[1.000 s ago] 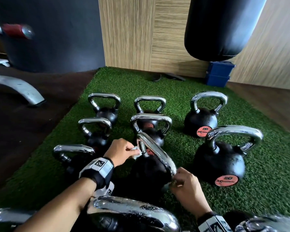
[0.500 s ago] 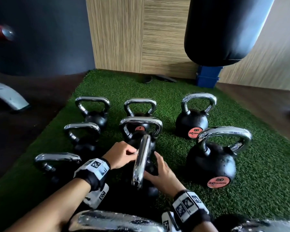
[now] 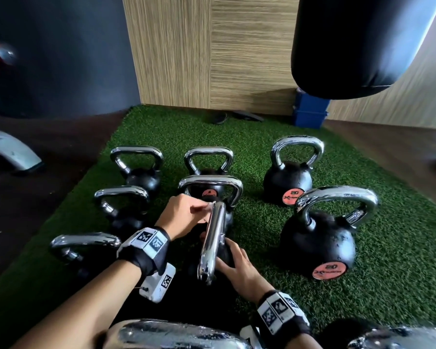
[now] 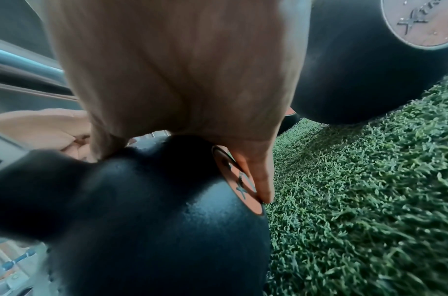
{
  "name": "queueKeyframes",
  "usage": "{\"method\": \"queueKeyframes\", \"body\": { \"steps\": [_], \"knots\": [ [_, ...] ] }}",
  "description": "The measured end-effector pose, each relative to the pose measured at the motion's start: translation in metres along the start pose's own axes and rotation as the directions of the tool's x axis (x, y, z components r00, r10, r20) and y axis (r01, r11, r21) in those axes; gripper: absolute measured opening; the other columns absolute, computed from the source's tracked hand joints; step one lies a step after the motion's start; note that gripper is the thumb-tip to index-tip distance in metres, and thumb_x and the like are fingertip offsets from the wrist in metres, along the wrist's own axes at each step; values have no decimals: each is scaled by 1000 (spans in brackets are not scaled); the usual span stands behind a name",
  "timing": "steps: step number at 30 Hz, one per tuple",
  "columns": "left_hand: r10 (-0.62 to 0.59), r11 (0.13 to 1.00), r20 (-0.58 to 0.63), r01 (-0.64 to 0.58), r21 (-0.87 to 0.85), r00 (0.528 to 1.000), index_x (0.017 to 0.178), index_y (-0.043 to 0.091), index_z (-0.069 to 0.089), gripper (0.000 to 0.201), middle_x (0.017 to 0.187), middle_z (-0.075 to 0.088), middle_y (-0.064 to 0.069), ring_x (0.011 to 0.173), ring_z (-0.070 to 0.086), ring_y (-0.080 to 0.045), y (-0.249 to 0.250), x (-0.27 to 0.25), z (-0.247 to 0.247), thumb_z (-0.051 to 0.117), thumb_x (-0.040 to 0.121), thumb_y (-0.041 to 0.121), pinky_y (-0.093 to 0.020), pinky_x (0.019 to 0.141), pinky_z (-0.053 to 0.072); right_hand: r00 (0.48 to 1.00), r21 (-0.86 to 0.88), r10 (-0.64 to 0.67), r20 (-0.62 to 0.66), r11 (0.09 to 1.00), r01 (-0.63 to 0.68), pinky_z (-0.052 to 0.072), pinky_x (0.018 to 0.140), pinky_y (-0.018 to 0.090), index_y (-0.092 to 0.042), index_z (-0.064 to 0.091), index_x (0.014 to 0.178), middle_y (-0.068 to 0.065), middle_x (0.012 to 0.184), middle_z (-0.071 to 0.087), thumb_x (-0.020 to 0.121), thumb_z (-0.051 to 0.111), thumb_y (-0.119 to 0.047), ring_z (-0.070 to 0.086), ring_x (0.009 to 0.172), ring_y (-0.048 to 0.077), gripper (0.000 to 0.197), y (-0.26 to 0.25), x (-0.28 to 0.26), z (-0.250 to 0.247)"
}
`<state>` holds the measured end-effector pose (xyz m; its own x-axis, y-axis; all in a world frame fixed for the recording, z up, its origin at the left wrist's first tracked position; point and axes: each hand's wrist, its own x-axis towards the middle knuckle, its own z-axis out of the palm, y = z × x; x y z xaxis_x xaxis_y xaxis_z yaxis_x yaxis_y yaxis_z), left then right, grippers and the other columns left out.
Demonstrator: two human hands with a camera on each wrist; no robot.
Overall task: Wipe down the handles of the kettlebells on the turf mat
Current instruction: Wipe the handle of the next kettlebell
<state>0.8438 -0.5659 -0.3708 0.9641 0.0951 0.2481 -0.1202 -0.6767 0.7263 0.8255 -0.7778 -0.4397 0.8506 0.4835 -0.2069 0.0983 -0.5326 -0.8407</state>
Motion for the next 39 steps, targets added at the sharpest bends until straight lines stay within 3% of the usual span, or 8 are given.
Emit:
{"method": "queueKeyframes", "body": {
  "steps": [4,9,13,18,23,29,33,39],
  "knots": [
    [-40,912,112,82,-401,993,97,18,82,18,98,80,-3,89,75,-13,0,-3,-9,75,89,4,-33,81,64,1000,3,6,-11,1000,-6,27,119,34,-33,22,155,1,153,32,87,58,-64,35,141,18,83,1,1,2],
    [-27,878,190,114,-465,981,100,5,80,19,95,80,-11,84,75,-18,-4,-12,-22,75,85,-5,-30,78,64,1000,16,5,-2,1000,-5,28,117,34,-36,21,154,0,152,32,79,56,-73,36,140,18,91,6,4,3],
    [-48,847,170,131,-515,984,84,11,79,27,80,78,-6,74,74,-14,8,-13,-21,72,82,-15,-26,70,63,1000,49,-3,-13,999,4,28,115,32,-36,22,154,1,151,33,69,52,-82,36,139,16,101,9,5,4],
    [14,859,402,195,-473,916,70,10,75,21,68,72,-7,59,71,-13,11,-21,-39,79,74,-11,-23,57,60,1000,68,-11,-7,998,11,26,111,28,-37,22,154,1,152,33,62,48,-89,33,140,15,109,15,6,6],
    [23,897,251,91,-432,968,68,7,68,26,59,67,4,54,63,-3,21,-25,-36,80,73,-16,-17,56,56,1000,75,-7,-18,997,9,27,115,31,-34,23,154,2,150,34,66,50,-83,34,140,16,105,15,7,7],
    [70,911,486,144,-388,871,71,5,66,26,63,73,-3,56,70,-10,24,-45,-49,79,74,-17,-18,55,57,999,81,-25,-28,996,27,25,111,26,-34,24,154,2,151,33,65,50,-84,33,140,14,105,18,9,9],
    [83,924,419,88,-373,904,71,8,68,26,65,74,-4,57,71,-10,27,-52,-51,83,72,-14,-16,56,55,998,85,-45,-38,995,48,26,108,26,-34,26,152,3,150,35,65,51,-87,34,135,12,105,20,10,9],
    [91,947,494,78,-312,865,64,24,69,33,71,75,-4,64,69,-12,19,-69,-44,95,61,3,-21,62,56,997,74,-50,-51,996,54,27,111,28,-34,27,152,3,151,36,54,46,-96,36,135,12,118,21,11,10]
  ]
}}
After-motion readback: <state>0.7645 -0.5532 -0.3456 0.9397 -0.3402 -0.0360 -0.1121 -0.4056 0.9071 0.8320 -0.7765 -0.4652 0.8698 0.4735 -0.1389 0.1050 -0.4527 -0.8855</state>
